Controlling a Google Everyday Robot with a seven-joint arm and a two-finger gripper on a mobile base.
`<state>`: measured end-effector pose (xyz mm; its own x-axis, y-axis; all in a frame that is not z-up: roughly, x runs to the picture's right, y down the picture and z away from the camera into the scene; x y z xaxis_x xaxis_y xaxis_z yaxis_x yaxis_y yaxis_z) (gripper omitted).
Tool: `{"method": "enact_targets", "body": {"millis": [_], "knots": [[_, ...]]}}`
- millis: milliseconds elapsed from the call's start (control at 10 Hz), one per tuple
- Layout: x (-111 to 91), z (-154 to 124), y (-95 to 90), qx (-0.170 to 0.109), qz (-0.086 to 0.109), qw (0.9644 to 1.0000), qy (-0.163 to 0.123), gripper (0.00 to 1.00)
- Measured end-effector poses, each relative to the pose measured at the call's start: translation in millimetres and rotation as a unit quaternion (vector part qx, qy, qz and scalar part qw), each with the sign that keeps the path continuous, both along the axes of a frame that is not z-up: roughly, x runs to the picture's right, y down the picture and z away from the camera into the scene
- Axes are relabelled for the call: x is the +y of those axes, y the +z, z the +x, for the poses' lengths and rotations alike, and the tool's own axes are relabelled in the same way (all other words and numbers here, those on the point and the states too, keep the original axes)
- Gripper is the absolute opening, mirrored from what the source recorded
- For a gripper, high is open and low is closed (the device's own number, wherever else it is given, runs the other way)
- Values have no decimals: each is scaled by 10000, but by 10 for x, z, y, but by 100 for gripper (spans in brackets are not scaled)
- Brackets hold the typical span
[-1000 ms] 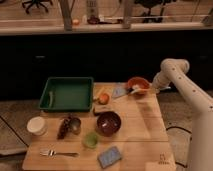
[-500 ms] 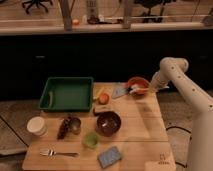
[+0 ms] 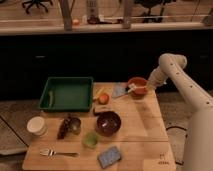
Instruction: Place brush in red bowl
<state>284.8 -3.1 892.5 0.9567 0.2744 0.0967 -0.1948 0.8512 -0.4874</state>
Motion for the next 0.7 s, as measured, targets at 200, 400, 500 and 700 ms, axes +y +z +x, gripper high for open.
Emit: {"method": "enact_targets", "body": {"millis": [200,400,500,700], "knots": [[-75,-38,12,-106,17,9999,-46,0],[-180,-89,57,-300,38,9995,-89,0],[-216,-106,79,-361,51,9993,-92,0],[-259,-109,102,-414,91,9991,-87,2]]}}
